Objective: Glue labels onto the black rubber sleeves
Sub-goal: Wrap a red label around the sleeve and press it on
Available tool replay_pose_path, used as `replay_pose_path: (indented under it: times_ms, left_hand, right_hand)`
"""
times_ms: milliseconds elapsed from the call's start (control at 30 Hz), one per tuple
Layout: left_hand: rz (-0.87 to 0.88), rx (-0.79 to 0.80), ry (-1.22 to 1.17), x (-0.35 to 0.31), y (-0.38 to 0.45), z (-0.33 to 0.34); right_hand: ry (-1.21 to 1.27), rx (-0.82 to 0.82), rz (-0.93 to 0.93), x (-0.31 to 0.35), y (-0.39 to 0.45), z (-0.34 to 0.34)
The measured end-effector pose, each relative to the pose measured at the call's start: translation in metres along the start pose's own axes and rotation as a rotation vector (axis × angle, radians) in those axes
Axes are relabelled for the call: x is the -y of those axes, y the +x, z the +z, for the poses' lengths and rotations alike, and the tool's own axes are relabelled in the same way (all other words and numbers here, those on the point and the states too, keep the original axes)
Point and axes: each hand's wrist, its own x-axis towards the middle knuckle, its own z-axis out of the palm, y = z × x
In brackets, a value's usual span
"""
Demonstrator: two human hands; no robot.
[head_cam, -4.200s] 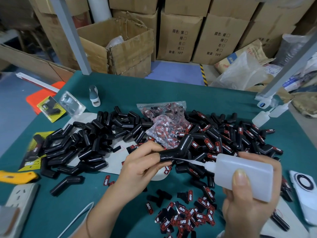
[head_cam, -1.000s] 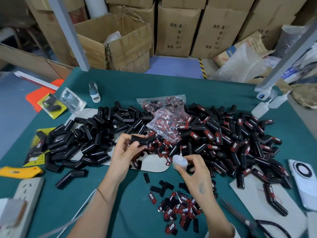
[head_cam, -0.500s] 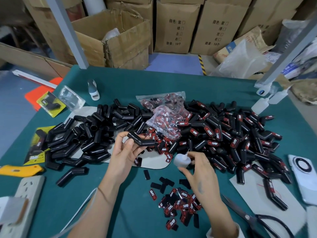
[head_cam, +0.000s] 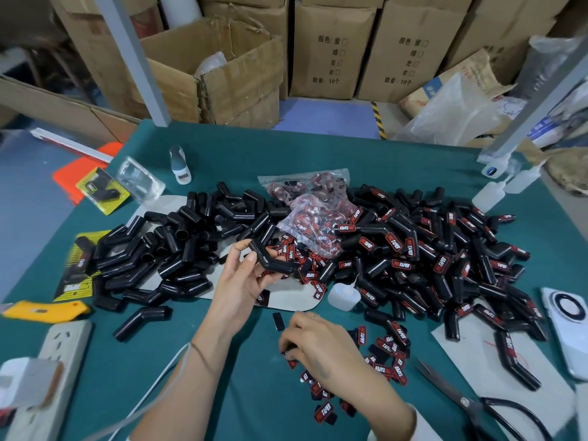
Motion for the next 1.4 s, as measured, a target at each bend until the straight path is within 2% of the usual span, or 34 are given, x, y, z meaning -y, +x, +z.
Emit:
replay_pose_path:
  times_ms: [167,367,433,533,600,767,833,1000,1233,1400]
  left_hand:
    - [-0.045,-0.01,-0.008,0.002,0.003,-0.002]
    - [-0.074,0.049,0.078,0.0,0.01,0.003]
    - [-0.066,0.069,0.103,-0.009,0.013,0.01]
    - [-0.055,0.111,0.181,-0.03,0.014,0.029]
    - [-0.028,0.171,0.236,-0.044,0.009,0.045]
    - [0.033,0.331,0.294,-0.066,-0.005,0.075]
    - [0.032,0.341,0.363,-0.07,-0.009,0.08]
    - [0.042,0.284,0.484,-0.068,-0.012,0.086]
    - [0.159,0.213,0.494,-0.069,-0.007,0.089]
    - [0.229,0.102,0.426,-0.068,-0.009,0.097]
  right_hand:
    - [0.02,0.033,0.023,-0.005,0.006,0.001]
    - [-0.004,0.022,-0.036,0.003,0.002,-0.011]
    - [0.073,-0.017,-0.063,0.009,-0.004,-0.026]
    - [0.363,-0.087,-0.09,0.02,-0.017,-0.068]
    - [0.565,-0.168,-0.086,0.027,-0.023,-0.101]
    - [0.905,-0.667,-0.105,0.025,-0.027,-0.151]
    - [1.014,-0.779,-0.07,0.023,-0.021,-0.149]
    - [1.053,-0.779,-0.069,0.021,0.001,-0.137]
    - [1.326,-0.773,0.015,0.015,0.003,-0.134]
    - [1.291,-0.782,0.033,0.014,0.001,-0.133]
